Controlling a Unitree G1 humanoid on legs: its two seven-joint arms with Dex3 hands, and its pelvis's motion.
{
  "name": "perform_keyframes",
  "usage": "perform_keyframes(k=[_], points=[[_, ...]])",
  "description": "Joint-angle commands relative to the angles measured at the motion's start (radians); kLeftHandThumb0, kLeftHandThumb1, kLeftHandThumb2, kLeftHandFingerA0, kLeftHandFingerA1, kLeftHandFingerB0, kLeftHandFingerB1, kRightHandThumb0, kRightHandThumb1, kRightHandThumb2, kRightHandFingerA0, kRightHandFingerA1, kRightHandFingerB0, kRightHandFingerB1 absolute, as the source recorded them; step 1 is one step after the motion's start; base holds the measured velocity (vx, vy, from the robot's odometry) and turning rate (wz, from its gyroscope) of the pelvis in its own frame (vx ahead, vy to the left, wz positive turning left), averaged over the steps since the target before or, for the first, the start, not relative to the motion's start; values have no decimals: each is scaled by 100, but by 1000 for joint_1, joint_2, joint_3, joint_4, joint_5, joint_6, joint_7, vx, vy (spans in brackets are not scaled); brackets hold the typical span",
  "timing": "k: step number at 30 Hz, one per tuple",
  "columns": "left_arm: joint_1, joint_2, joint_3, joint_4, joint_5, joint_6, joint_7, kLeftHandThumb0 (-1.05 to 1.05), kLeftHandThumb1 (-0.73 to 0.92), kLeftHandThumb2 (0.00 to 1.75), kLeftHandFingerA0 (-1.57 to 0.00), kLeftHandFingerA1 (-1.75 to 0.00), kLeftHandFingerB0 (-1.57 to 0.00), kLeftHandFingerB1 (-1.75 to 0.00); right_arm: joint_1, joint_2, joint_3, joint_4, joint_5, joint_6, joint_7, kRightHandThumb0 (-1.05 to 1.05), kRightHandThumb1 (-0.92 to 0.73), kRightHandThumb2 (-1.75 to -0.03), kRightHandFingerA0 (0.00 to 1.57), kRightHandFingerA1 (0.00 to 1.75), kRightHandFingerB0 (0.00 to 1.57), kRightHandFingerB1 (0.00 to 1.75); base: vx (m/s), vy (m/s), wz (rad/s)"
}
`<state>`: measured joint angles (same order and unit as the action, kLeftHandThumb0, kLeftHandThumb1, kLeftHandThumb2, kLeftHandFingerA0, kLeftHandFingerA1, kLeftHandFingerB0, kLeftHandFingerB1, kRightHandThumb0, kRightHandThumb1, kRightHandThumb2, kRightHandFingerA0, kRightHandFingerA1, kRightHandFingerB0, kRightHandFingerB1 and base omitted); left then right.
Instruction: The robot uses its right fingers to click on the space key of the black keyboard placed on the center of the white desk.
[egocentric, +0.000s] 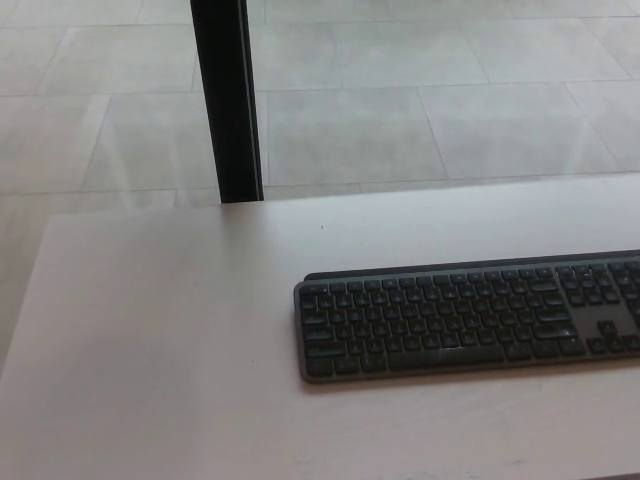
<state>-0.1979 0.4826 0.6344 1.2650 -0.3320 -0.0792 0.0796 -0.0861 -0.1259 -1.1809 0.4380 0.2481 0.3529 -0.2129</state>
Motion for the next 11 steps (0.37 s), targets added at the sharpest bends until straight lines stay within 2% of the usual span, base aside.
perform_keyframes(k=[1,2,3,5,6,7,8,11], points=[[-2,23,3,5,-10,-2,-5,-50,69,61,-65,-66,-51,-53,13,-18,31,19,66,-12,-56,-40,-26,-80,79,86,49,70,0,0,0],[-2,23,1,7,-8,-3,-7,-51,69,61,-64,-65,-51,-52,14,-21,36,30,74,-22,-53,-35,-40,-62,73,82,51,68,0,0,0],[-5,24,-3,4,-4,1,3,-51,69,61,-68,-67,-53,-53,27,-20,57,33,75,-41,-33,-35,-42,-64,80,92,52,68,0,0,0],[-6,26,-4,4,-4,1,3,-51,69,61,-68,-67,-53,-53,34,-22,70,35,89,-46,-40,-35,-42,-64,80,92,52,68,0,0,0],[-7,28,-5,5,-4,1,-7,-50,69,60,-67,-70,-52,-53,42,-13,76,18,103,-40,-29,-40,-28,-83,77,89,49,70,0,0,0],[-9,29,-5,5,-4,2,-8,-50,69,60,-67,-70,-52,-53,45,-13,81,16,111,-42,-30,-40,-28,-83,77,89,49,70,0,0,0],[-9,29,-7,5,-2,2,-6,-50,69,61,-67,-69,-52,-53,50,-6,89,0,116,-40,-37,-38,-41,-63,69,89,55,68,0,0,0],[-9,29,-8,4,-3,0,-3,-51,69,61,-66,-69,-52,-54,56,-2,104,-13,121,-41,-47,-37,-38,-65,72,91,53,69,0,0,0]])
